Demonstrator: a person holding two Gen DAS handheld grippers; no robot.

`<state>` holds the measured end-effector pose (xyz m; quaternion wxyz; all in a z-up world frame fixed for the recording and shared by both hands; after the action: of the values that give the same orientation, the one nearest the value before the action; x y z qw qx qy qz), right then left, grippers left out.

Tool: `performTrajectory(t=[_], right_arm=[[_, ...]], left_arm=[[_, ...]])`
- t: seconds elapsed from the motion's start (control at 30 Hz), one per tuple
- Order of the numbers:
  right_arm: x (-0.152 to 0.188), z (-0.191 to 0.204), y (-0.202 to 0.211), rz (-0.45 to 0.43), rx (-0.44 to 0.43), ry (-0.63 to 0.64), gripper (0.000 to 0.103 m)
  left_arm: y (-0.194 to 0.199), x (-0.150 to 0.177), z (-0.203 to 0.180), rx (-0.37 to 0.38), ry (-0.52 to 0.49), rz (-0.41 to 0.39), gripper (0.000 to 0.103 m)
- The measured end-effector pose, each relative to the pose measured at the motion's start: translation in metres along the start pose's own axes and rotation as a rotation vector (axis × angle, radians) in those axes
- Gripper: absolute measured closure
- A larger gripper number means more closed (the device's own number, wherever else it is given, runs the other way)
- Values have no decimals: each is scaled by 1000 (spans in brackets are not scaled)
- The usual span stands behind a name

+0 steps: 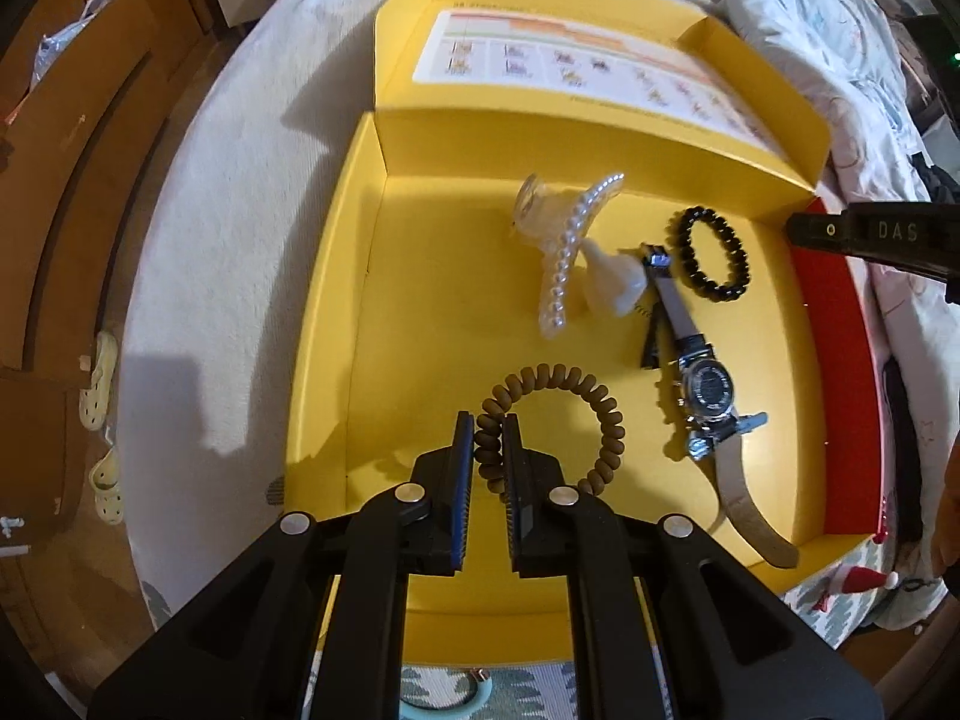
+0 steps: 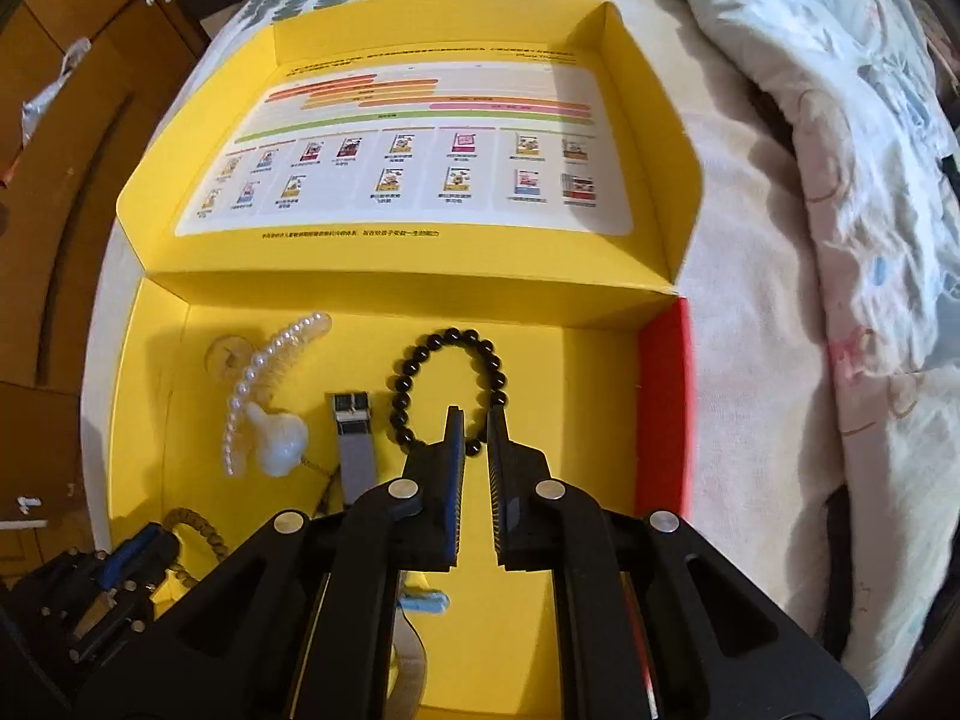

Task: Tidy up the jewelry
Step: 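Lift both bracelets out of the box and carry them onto the bedspread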

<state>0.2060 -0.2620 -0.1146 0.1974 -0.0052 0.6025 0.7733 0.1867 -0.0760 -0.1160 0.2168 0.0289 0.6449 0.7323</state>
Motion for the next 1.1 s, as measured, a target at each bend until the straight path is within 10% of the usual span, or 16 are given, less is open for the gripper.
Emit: performTrajectory(t=[1.1], right_arm=[[-4,-16,-72,158,51,-19,85]], left_arm=[[6,9,-7,21,-24,-7,93]])
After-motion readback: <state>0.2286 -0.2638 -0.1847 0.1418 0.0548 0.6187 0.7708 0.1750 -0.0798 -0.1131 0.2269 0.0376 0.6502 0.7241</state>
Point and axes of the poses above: each gripper's, at about its wrist camera, not at the fingertips, and y roughly against the way its jaws point, z to its left, x to its underside, the point moved 8 cm from there along -y, roughly the way its jaws point, and after that the axes turned 15 degrees about -x, right-handed, at the moved point
